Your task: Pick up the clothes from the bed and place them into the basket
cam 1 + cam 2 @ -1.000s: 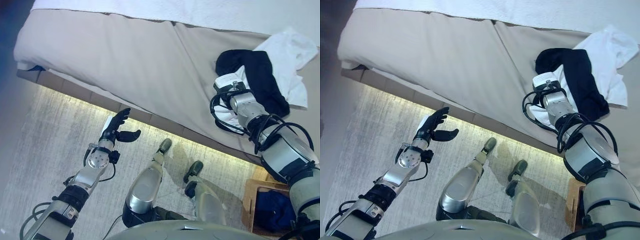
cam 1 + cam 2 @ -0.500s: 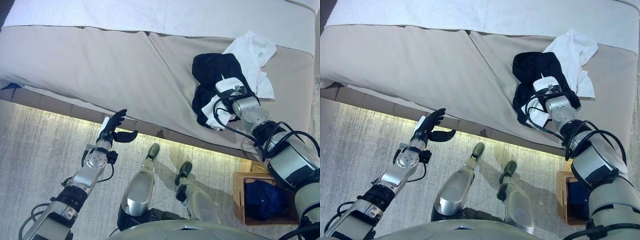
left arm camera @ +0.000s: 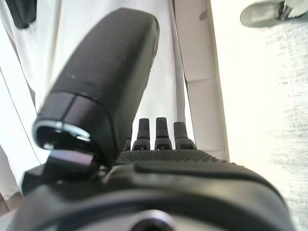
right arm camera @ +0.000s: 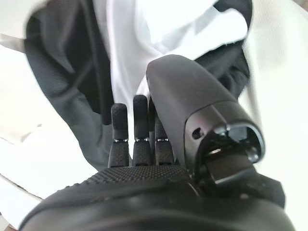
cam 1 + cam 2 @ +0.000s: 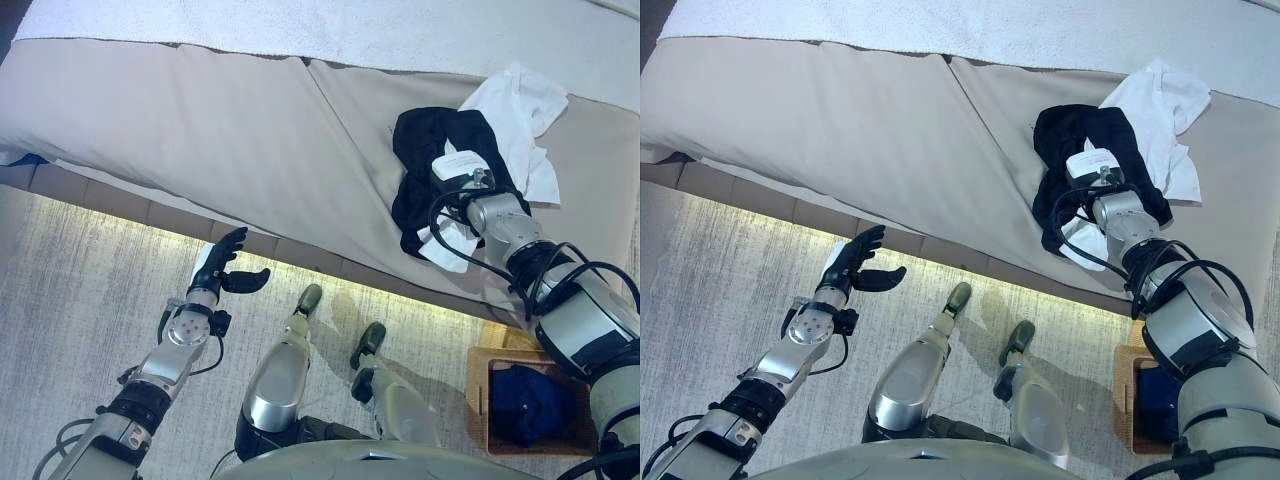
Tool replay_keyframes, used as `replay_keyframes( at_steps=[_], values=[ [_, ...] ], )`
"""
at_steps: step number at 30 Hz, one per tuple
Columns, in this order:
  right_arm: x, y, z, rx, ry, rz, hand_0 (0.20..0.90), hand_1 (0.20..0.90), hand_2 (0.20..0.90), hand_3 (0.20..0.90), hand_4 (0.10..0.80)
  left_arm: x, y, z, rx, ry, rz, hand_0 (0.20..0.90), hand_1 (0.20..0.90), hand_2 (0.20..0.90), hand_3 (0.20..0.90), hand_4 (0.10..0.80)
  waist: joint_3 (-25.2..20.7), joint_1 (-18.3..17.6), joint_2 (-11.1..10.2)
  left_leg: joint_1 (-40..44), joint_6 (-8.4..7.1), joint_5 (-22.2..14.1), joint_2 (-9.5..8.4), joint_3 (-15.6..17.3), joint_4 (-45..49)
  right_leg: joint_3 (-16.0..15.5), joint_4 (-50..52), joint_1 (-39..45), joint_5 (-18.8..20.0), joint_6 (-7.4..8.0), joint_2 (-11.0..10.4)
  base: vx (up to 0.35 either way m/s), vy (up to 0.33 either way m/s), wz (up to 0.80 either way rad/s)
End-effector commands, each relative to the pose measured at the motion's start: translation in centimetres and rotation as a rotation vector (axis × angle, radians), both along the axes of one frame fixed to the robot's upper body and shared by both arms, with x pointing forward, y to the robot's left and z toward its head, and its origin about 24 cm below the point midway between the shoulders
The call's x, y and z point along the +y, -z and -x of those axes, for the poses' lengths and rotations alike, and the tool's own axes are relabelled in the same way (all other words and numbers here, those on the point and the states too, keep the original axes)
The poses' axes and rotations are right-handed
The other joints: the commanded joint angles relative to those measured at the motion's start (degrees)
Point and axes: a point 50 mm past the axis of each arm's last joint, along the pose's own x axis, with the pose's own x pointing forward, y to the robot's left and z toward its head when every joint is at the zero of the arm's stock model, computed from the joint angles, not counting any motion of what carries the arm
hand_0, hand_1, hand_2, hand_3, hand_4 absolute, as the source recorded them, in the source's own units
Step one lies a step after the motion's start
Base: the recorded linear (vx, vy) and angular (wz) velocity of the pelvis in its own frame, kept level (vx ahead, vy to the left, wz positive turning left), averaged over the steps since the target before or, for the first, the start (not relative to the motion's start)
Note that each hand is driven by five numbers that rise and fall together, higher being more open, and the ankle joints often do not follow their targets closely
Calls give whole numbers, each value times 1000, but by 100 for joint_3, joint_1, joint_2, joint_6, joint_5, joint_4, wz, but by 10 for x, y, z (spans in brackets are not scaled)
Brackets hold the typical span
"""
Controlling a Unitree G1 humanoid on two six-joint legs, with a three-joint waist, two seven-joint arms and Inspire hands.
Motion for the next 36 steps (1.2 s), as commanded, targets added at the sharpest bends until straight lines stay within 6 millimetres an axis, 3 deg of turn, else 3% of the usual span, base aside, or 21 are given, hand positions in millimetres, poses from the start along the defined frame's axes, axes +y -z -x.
replay_keyframes(
  at_steps=[1,8,12,21,25,28,29,30,32,36],
  values=[
    [-15,-31,1,-156,2,-9,300,300,300,200,100,-4,-21,0,-134,25,6,900,900,900,900,800,-545,-109,-188,60,510,-702,-120,619,232,192,238,-44,52,25,-156,0,0,0],
    [-17,-68,3,-359,14,-285,300,300,300,200,100,-5,-19,2,-133,12,4,900,900,900,900,800,-705,-254,-268,241,521,-825,-72,688,310,338,221,119,54,20,-140,6,2,-3],
    [-27,-88,5,-443,35,-322,300,300,300,200,100,-4,-17,4,-124,11,4,900,900,900,900,800,-802,-308,-279,329,522,-884,-66,706,358,402,221,206,35,8,-132,16,6,-9],
    [-38,-162,16,-629,17,-376,300,300,300,200,100,-5,-1,14,-65,4,6,900,900,900,900,800,-1318,-527,-353,714,489,-1009,-42,810,341,589,127,536,-42,-18,-101,49,23,-8],
    [-35,-158,18,-575,-15,-380,300,300,300,200,100,-5,5,16,-43,-6,11,900,900,900,900,800,-1501,-627,-410,823,474,-1032,-25,861,314,648,109,611,-48,4,-102,54,6,-4],
    [-32,-132,16,-425,-13,-486,300,300,300,200,100,-7,8,16,-29,-6,11,900,900,900,900,800,-1562,-652,-433,872,468,-1024,-8,873,279,668,98,638,-37,15,-108,21,-9,-5],
    [-31,-121,15,-392,-2,-502,505,505,505,439,339,-7,9,16,-26,-5,11,900,900,900,900,800,-1569,-654,-431,889,463,-1008,1,873,252,664,88,647,-25,18,-109,0,0,0],
    [-32,-108,15,-355,14,-511,900,900,900,900,800,-9,10,17,-21,-3,11,900,900,900,900,800,-1575,-651,-425,912,462,-995,12,875,222,661,71,665,-11,19,-111,40,-23,-2],
    [-34,-84,13,-308,42,-541,900,900,900,900,800,-11,11,17,-18,10,9,900,900,900,900,800,-1573,-614,-399,938,454,-977,25,859,166,642,29,694,11,23,-114,17,-11,-1],
    [-28,-58,9,-251,51,-538,900,900,900,900,800,-15,9,14,-36,30,10,900,900,900,900,800,-1465,-556,-307,845,447,-931,17,846,149,612,50,604,29,19,-131,-31,-3,1]
  ],
)
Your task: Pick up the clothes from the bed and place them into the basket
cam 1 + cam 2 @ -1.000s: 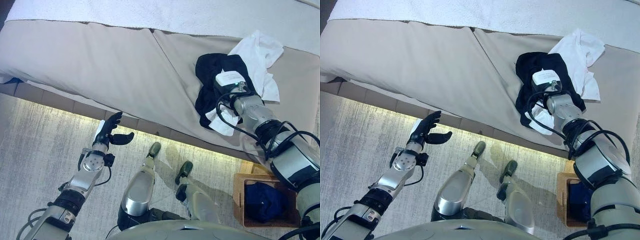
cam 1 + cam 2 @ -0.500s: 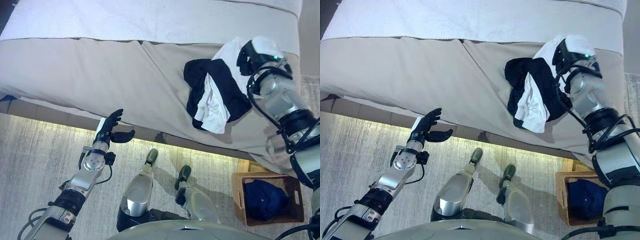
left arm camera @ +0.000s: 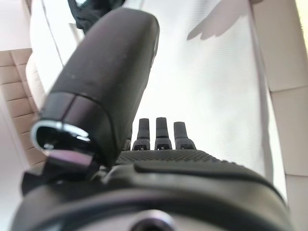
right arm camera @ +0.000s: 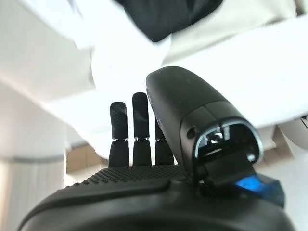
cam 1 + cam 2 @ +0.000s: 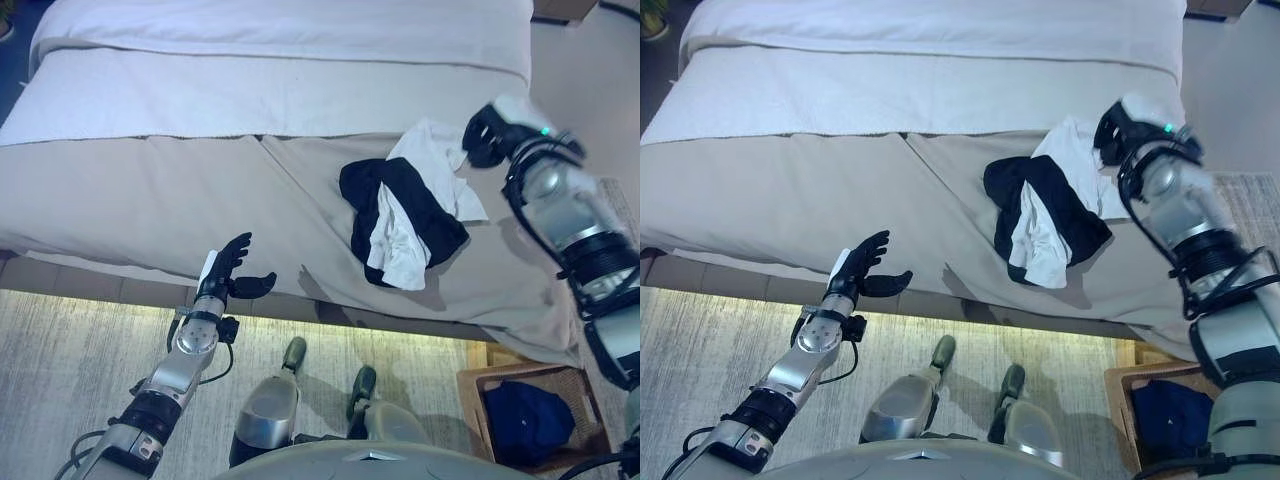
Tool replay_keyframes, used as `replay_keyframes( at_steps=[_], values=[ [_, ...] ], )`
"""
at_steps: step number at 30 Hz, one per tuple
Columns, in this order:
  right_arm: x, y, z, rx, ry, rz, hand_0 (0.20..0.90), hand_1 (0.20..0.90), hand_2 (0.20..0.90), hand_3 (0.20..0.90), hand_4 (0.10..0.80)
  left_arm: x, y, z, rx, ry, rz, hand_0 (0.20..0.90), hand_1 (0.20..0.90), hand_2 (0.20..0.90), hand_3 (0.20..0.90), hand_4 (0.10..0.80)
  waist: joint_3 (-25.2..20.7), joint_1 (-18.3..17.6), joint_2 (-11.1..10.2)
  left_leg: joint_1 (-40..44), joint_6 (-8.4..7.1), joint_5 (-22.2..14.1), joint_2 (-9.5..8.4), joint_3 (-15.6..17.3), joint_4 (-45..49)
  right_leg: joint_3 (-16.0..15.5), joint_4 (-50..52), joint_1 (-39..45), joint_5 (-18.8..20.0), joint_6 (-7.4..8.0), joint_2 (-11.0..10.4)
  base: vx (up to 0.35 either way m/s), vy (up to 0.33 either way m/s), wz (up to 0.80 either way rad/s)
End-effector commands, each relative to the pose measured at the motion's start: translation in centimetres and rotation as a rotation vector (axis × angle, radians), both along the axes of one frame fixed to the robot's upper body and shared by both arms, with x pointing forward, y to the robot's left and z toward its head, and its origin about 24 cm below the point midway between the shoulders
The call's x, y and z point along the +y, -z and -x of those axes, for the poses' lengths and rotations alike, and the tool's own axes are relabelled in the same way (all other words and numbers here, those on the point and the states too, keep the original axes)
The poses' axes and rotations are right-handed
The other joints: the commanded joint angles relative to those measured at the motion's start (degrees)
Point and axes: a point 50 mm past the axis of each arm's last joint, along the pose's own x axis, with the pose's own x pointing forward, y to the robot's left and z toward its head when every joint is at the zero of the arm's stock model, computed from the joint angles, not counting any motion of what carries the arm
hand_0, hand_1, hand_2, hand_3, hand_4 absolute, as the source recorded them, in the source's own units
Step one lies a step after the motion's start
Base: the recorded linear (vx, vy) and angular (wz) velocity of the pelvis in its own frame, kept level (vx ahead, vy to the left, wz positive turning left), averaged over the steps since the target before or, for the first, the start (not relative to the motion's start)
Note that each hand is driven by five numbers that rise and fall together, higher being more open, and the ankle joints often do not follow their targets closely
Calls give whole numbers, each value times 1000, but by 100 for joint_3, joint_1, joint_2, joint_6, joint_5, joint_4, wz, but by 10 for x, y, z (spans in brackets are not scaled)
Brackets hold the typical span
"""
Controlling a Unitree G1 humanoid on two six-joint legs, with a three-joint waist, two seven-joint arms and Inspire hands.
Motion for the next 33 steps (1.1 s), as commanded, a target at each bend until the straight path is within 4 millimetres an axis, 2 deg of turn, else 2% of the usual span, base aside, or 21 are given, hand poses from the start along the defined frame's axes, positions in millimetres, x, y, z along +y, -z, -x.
replay_keyframes(
  at_steps=[1,6,13,15,19,20,22,25,33],
  values=[
    [9,-11,-5,-71,-53,82,900,900,900,900,800,1,-6,1,-67,43,-46,900,900,900,900,800,-624,66,-138,-154,300,-802,-7,475,408,266,471,-321,8,48,-160,-76,-2,2],
    [1,-3,-5,-82,11,65,900,900,900,900,800,0,-13,0,-94,53,-40,900,900,900,900,800,-503,119,-46,-215,305,-757,-30,429,332,210,436,-370,8,36,-168,-31,0,3],
    [14,3,-6,6,-117,139,900,900,900,900,800,4,-14,0,-93,62,-42,900,900,900,900,800,-387,177,-6,-306,305,-676,-62,358,280,133,493,-475,-4,32,-179,-11,-7,6],
    [24,9,-4,34,-184,205,900,900,900,900,800,5,-13,1,-91,58,-42,900,900,900,900,800,-370,187,-15,-323,308,-661,-64,354,272,114,493,-490,0,38,-182,4,-19,8],
    [44,30,1,82,-339,525,900,900,900,900,800,6,-13,1,-93,51,-47,900,900,900,900,800,-303,237,-30,-388,320,-641,-62,354,292,82,521,-543,-2,46,-179,0,0,0],
    [46,31,1,83,-349,548,900,900,900,900,800,6,-13,1,-93,50,-47,900,900,900,900,800,-297,240,-29,-394,320,-638,-61,355,293,81,522,-546,-2,47,-179,0,0,0],
    [56,39,4,92,-417,703,900,900,900,900,800,7,-14,0,-95,39,-49,900,900,900,900,800,-233,266,-26,-454,329,-622,-61,362,313,68,537,-591,2,57,-179,-39,-18,1],
    [66,46,6,122,-475,798,900,900,900,900,800,8,-15,-1,-100,30,-50,900,900,900,900,800,-161,281,-22,-524,331,-601,-67,364,323,64,543,-654,6,56,-169,-39,-10,0],
    [74,68,14,204,-577,949,900,900,900,900,800,12,-19,-4,-112,17,-58,900,900,900,900,800,8,289,-56,-650,332,-576,-67,386,352,47,558,-775,26,51,-147,-8,-1,0]
  ],
)
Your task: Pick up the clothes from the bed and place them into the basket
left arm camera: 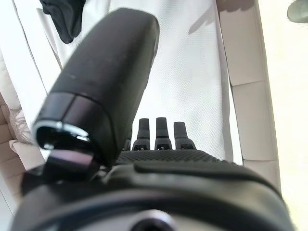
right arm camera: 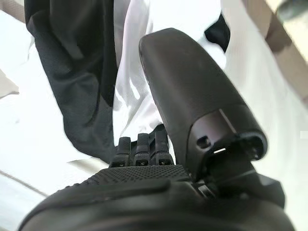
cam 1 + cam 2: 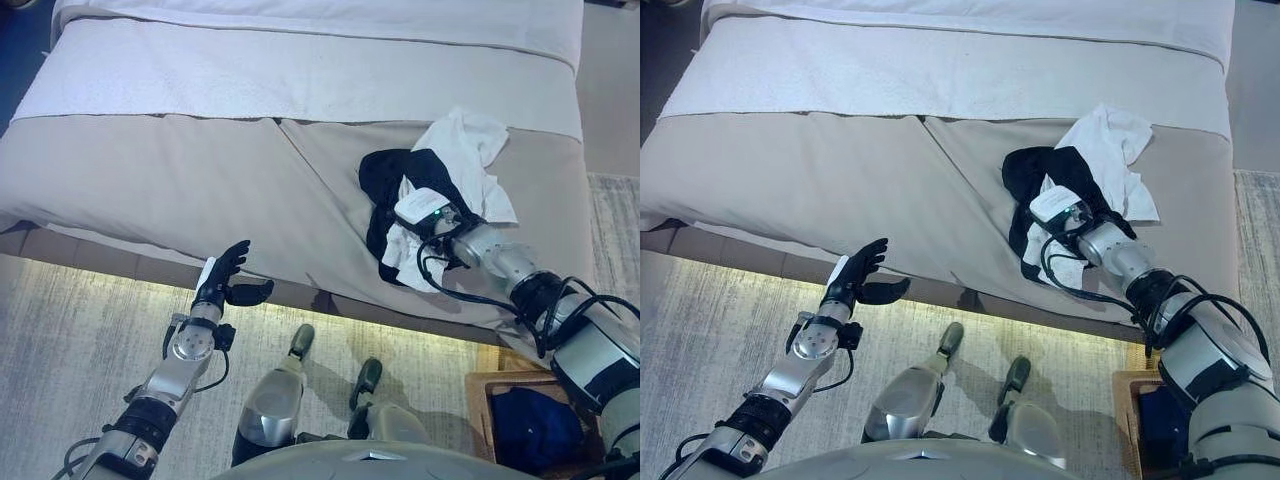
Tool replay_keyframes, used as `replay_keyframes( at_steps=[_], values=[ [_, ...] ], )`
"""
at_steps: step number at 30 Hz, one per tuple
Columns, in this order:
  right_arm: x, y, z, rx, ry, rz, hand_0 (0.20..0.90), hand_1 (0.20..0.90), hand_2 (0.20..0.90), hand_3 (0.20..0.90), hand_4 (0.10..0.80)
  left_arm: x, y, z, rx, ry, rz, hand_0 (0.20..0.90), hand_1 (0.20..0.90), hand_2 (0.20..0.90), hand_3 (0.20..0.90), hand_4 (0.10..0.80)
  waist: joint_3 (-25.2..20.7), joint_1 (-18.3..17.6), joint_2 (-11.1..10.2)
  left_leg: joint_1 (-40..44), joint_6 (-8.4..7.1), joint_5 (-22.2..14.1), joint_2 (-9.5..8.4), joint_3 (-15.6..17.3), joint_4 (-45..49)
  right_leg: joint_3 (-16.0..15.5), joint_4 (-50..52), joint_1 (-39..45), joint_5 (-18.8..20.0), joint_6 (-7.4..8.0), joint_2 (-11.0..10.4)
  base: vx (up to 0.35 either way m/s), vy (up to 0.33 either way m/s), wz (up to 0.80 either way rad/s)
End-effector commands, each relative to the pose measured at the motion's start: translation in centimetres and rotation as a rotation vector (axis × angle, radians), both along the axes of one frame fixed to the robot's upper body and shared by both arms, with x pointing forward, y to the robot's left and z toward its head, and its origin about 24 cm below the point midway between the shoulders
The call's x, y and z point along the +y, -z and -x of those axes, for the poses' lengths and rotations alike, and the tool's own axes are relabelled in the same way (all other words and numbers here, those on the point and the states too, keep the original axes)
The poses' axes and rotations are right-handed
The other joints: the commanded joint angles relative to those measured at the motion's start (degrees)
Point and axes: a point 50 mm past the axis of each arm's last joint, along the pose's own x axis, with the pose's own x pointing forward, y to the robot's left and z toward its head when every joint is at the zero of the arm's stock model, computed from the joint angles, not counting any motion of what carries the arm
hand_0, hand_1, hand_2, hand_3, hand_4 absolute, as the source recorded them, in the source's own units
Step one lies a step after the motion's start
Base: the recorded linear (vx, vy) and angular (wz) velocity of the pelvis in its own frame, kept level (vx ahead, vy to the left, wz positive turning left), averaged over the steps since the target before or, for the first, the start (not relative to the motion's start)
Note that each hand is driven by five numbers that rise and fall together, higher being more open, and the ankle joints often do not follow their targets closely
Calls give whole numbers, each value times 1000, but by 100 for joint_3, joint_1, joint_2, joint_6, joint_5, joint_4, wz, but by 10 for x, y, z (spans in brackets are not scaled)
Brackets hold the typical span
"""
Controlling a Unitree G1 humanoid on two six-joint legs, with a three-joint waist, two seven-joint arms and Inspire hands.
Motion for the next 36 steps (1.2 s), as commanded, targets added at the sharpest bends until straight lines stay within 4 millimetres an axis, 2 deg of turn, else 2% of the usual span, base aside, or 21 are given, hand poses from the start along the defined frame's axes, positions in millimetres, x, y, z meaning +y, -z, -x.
replay_keyframes(
  at_steps=[1,8,18,19,20,22,29,36],
  values=[
    [11,-31,-9,-98,-112,103,900,900,900,900,800,5,-23,-10,-137,11,-39,900,900,900,900,800,-17,-13,-145,-148,338,-577,-50,519,334,238,761,-441,-26,31,-141,0,0,0],
    [7,-15,-6,-26,-84,236,900,900,900,900,800,2,-28,-14,-156,9,-31,900,900,900,900,800,118,13,-124,-267,329,-534,-62,506,347,194,804,-544,-43,4,-134,-10,1,0],
    [-11,-2,-10,40,57,239,900,900,900,900,800,-3,-32,-17,-174,30,-16,900,900,900,900,800,349,103,61,-458,315,-422,-97,436,313,65,867,-736,-33,-36,-141,-25,4,2],
    [-13,-1,-10,33,68,241,827,827,827,815,715,-4,-32,-17,-177,31,-13,900,900,900,900,800,368,106,85,-466,317,-414,-98,438,306,56,862,-744,-26,-37,-146,-28,16,3],
    [-15,0,-11,26,78,236,566,566,566,510,410,-4,-33,-17,-179,32,-11,900,900,900,900,800,382,111,103,-475,320,-406,-102,434,299,49,854,-750,-19,-35,-149,0,0,0],
    [-18,-2,-13,2,93,210,300,300,300,200,100,-5,-35,-18,-182,36,-11,900,900,900,900,800,390,120,129,-488,320,-391,-109,424,278,33,830,-756,-4,-30,-157,0,0,0],
    [-16,-15,-15,-64,81,143,300,300,300,200,100,-2,-35,-17,-179,31,-17,900,900,900,900,800,300,74,73,-413,324,-413,-103,442,234,54,766,-704,23,5,-160,2,-1,2],
    [-8,-40,-17,-154,62,14,300,300,300,200,100,-2,-31,-14,-172,17,-12,900,900,900,900,800,113,-75,-46,-233,345,-519,-57,575,310,205,732,-546,34,11,-157,20,10,-3]
  ],
)
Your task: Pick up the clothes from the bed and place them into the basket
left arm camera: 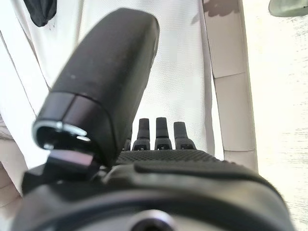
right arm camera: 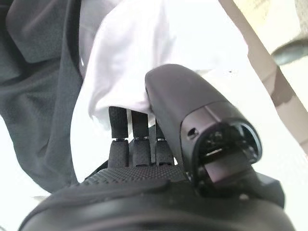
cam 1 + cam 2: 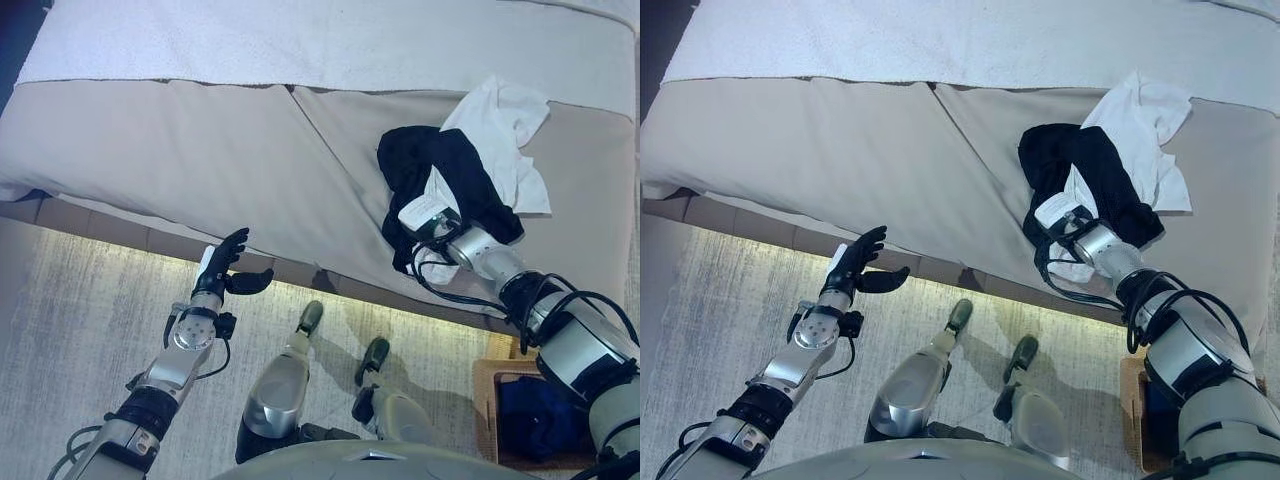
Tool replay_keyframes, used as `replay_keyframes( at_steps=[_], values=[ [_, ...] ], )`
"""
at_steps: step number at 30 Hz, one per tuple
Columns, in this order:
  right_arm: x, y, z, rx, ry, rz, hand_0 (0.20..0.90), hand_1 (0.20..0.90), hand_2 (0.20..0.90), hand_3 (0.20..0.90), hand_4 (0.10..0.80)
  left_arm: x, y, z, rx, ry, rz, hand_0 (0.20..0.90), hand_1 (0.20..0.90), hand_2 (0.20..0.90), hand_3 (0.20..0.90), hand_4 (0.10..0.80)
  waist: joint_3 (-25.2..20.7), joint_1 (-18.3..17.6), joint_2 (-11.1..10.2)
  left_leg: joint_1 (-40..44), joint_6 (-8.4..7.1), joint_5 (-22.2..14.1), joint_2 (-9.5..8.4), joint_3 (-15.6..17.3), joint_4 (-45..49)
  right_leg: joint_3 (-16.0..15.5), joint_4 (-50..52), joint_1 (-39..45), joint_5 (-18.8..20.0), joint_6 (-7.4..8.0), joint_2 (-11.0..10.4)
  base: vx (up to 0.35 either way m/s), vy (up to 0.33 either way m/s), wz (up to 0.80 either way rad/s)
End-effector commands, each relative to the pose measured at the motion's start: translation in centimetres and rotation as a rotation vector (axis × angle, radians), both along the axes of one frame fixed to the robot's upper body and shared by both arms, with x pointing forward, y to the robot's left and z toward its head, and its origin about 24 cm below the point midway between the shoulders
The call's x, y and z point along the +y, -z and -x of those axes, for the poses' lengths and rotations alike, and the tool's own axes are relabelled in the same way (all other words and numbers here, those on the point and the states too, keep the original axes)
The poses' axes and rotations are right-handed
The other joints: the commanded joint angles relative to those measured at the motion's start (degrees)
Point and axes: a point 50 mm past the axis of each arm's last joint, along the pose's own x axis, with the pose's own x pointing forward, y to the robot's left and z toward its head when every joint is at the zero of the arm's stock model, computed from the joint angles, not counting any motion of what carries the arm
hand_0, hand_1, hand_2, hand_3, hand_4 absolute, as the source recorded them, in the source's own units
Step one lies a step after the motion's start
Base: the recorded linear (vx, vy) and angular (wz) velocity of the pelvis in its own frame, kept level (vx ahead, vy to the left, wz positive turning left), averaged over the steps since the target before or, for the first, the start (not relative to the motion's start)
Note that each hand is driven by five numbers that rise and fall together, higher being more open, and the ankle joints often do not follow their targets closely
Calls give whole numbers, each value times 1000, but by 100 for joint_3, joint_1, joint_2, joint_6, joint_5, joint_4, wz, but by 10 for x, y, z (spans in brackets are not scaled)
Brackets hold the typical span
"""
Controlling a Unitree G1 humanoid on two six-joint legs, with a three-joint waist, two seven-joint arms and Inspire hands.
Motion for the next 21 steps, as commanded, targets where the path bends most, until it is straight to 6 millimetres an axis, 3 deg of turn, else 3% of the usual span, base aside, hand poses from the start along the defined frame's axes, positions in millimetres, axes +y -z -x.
replay_keyframes(
  at_steps=[1,10,18,21],
  values=[
    [-7,-48,-9,-152,0,-76,300,300,300,200,100,-1,-18,-2,-114,20,-11,900,900,900,900,800,-326,-225,-206,-51,381,-569,-52,620,344,318,715,-373,29,7,-154,61,32,-8],
    [-15,-108,-15,-311,62,-371,300,300,300,200,100,-2,-6,4,-68,-9,-11,900,900,900,900,800,-773,-428,-400,301,364,-803,11,709,521,564,627,15,-30,-44,-103,78,20,-11],
    [-33,-122,-14,-340,141,-552,300,300,300,200,100,0,3,11,-28,-7,-13,900,900,900,900,800,-1071,-460,-449,521,348,-915,34,689,605,603,631,265,-92,-55,-120,88,0,-2],
    [-37,-120,-13,-318,212,-757,300,300,300,200,100,-1,6,14,-14,-4,-12,900,900,900,900,800,-1150,-474,-447,607,346,-919,51,675,566,615,617,331,-91,-51,-121,50,-8,0]
  ],
)
